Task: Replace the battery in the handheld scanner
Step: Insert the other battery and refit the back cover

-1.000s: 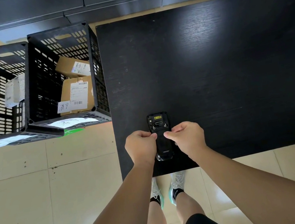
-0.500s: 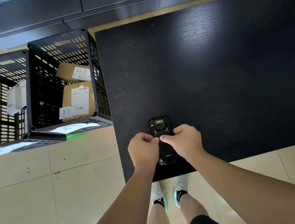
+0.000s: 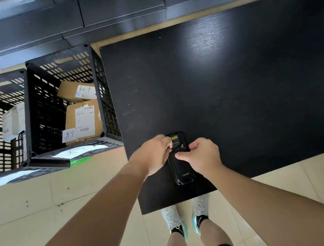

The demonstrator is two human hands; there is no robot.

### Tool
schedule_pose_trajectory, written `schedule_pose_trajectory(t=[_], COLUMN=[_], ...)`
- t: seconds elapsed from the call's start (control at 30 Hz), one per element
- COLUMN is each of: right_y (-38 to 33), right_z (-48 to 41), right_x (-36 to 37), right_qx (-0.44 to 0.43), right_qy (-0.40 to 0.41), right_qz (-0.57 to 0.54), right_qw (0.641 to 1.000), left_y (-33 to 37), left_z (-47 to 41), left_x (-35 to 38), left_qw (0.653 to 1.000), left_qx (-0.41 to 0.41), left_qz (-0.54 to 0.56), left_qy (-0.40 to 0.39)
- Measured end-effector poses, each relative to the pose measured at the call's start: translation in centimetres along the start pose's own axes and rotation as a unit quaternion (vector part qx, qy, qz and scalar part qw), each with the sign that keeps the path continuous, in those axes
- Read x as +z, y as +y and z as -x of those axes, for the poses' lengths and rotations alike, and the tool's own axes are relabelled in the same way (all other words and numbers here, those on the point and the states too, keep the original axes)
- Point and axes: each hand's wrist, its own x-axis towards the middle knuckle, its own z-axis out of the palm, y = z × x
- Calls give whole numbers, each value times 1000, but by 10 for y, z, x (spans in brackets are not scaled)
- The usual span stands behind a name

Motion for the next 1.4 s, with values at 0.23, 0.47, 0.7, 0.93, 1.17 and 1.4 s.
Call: schedule_pose_trajectory(t=[0.23,0.47,0.7,0.93,1.17,1.4], right_y=[2,4,3,1,0,4], right_z=[-3,-4,-2,-2,-2,-7], right_x=[-1,0,1,0,-1,1], right_qx=[11,4,-2,0,0,-6], right_qy=[-8,-7,-3,-6,-8,-6], right_qz=[-6,0,-2,1,8,8], right_qw=[1000,1000,1000,1000,1000,1000], left_y=[-8,-6,-3,9,30,28], left_z=[-11,-16,-12,-4,-4,-1], left_x=[-11,-13,-7,1,12,17], left_qw=[994,984,990,999,985,980], left_qx=[62,89,61,-22,-168,-177], left_qz=[-62,-126,-106,-41,36,72], left_qy=[-63,-86,-70,-24,15,51])
